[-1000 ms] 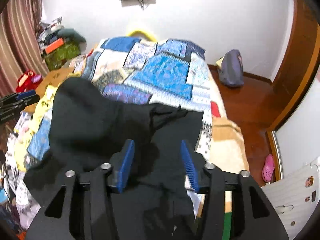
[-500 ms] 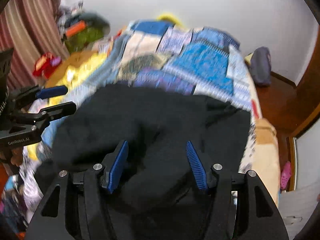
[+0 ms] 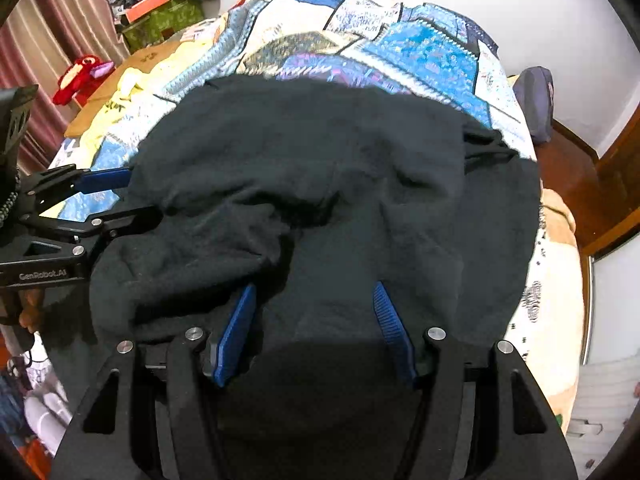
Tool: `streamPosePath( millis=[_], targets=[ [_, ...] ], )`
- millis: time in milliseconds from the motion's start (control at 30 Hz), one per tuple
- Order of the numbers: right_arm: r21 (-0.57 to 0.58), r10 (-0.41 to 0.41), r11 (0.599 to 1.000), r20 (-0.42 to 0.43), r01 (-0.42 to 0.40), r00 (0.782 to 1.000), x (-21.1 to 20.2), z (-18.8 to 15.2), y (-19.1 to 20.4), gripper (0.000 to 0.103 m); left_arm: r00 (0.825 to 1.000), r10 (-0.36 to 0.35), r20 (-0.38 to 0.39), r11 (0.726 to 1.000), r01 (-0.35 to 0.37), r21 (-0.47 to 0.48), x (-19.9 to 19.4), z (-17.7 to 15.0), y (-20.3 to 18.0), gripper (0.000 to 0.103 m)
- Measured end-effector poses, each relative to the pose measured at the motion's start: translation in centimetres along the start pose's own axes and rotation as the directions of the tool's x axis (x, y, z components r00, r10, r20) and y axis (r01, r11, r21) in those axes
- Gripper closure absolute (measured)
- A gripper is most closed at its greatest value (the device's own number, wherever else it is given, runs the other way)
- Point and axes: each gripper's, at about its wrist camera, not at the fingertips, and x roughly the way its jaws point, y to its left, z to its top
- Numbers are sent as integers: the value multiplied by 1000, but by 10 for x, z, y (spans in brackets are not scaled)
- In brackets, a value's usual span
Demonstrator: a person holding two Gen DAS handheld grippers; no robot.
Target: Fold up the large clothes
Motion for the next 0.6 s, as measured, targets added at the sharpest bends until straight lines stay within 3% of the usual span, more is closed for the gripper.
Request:
streamPosePath(
  millis=[133,333,467,600],
  targets=[
    [11,-23,1000,88,22,996,-32,3,-11,46,993,48,104,999,-47,-14,-35,12,11,31],
    [105,-78,993,195,58,978,-69,9,-52,44,967,107,233,987,-74,-145,-76,25,64,31],
    [196,-125,977,207,84,970,-69,9,-87,40,968,151,202,956,-91,-278,-69,23,111,31],
    [288,-150,952,150,102,977,-51,6,-120,40,992,56,113,912,-5,-410,-35,12,149,31]
  ],
)
